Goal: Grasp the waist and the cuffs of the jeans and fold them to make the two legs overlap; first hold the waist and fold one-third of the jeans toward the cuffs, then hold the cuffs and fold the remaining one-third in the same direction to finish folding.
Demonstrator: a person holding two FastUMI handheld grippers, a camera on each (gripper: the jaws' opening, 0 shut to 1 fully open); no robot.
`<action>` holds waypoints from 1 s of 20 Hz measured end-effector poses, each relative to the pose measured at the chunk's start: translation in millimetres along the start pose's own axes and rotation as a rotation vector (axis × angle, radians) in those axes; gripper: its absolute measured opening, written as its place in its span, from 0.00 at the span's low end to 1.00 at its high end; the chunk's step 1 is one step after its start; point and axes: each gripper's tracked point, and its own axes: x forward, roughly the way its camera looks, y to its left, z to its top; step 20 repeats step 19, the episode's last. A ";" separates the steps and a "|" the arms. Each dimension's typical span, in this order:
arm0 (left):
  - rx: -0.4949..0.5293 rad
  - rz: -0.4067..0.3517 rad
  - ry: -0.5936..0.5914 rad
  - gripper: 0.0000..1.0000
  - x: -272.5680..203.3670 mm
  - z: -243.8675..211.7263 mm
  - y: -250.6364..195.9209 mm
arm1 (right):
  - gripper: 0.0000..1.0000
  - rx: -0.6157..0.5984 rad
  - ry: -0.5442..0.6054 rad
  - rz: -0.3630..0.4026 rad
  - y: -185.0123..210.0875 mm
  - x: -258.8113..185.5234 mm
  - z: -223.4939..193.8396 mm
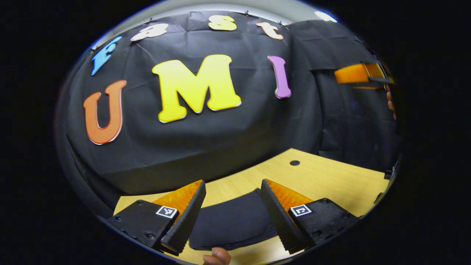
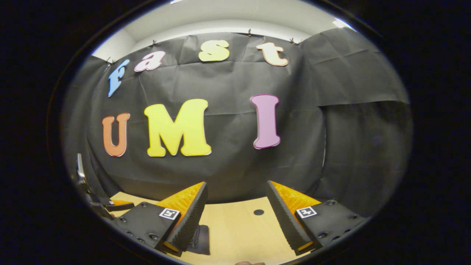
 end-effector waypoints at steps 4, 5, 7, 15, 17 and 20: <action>-0.051 0.081 -0.079 0.92 -36.5 31.0 51.4 | 0.99 -0.016 -0.010 0.085 56.8 7.6 4.9; -0.060 0.102 -0.096 0.95 -43.4 37.3 63.4 | 0.99 -0.014 -0.012 0.104 69.5 7.7 6.1; -0.091 0.145 -0.129 0.96 -61.0 48.7 87.8 | 0.94 -0.021 -0.017 0.133 90.8 7.8 7.7; -0.175 0.247 -0.185 0.99 -104.8 62.8 145.3 | 0.94 -0.053 0.011 0.246 166.2 -4.2 -7.8; -0.186 0.254 -0.185 0.99 -114.6 61.4 142.5 | 0.94 -0.058 0.021 0.269 181.2 -5.8 -14.1; -0.189 0.265 -0.189 0.99 -119.6 60.1 145.3 | 0.99 -0.060 0.025 0.287 193.1 -7.7 -18.3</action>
